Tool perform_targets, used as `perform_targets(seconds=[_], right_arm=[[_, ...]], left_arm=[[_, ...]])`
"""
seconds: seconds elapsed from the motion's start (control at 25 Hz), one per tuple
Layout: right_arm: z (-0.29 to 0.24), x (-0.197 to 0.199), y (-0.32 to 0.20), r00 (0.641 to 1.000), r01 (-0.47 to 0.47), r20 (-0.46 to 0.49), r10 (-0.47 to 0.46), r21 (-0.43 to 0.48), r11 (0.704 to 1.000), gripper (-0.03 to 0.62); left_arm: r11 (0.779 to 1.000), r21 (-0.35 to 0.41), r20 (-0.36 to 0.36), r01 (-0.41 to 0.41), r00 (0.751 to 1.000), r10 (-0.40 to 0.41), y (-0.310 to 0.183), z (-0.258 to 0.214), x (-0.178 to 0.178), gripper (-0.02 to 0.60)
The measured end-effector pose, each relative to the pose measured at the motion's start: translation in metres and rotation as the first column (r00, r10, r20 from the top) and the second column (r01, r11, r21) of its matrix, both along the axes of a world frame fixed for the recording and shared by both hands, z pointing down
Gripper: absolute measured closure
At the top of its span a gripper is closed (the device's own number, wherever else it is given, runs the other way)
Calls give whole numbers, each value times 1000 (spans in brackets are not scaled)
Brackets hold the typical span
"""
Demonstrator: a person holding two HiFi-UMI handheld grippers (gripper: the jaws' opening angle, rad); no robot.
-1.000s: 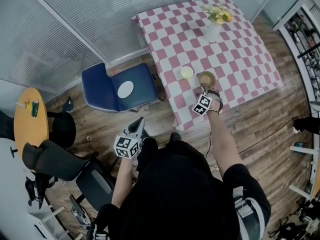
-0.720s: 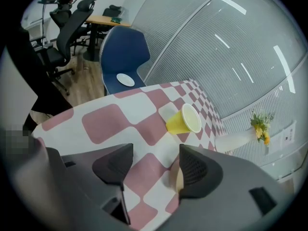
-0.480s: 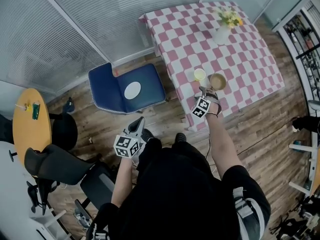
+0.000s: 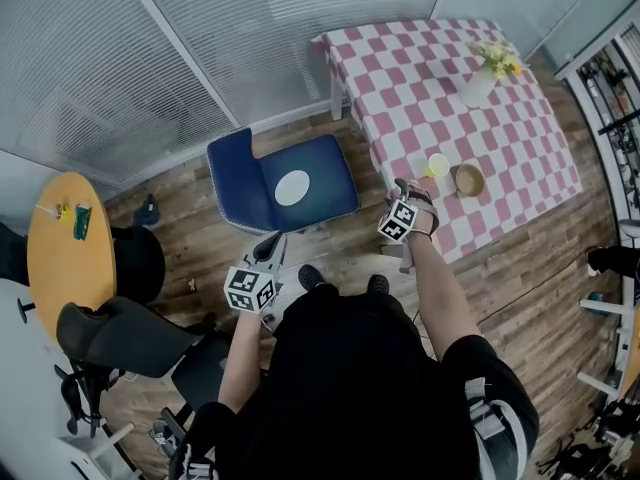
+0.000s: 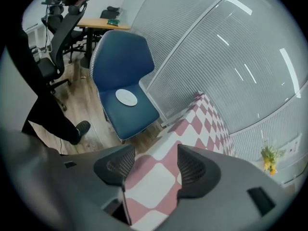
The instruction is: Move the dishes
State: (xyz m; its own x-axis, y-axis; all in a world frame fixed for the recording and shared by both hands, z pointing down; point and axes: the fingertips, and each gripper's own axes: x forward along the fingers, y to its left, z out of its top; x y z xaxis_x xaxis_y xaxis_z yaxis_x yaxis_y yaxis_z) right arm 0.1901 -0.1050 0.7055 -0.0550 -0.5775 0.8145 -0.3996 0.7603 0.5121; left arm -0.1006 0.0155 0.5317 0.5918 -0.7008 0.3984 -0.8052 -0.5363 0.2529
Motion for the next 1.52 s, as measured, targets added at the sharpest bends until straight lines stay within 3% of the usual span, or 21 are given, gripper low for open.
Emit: perform_targets(seconds=[0.4, 0.76, 1.12, 1.36, 1.52], right_arm=[[19, -92, -4, 999, 34, 10, -34, -26, 999, 301], [37, -153, -6, 995, 95, 35, -93, -77, 993, 302], [69, -189, -37, 988, 138, 89, -126, -140, 980, 315], [90, -212, -69, 977, 200, 107, -182, -182, 963, 315], [105, -225, -98, 976, 192, 142, -165, -204, 960, 314]], left_arm=[[999, 13, -2, 44, 999, -44, -7, 0, -85, 559], [993, -24, -6, 117, 993, -117, 4, 12, -124, 558], [982, -47, 19, 183, 983, -182, -21, 20, -138, 560], [976, -86, 31, 200, 980, -198, -60, 28, -138, 559], [977, -94, 36, 193, 981, -190, -97, 29, -137, 559]])
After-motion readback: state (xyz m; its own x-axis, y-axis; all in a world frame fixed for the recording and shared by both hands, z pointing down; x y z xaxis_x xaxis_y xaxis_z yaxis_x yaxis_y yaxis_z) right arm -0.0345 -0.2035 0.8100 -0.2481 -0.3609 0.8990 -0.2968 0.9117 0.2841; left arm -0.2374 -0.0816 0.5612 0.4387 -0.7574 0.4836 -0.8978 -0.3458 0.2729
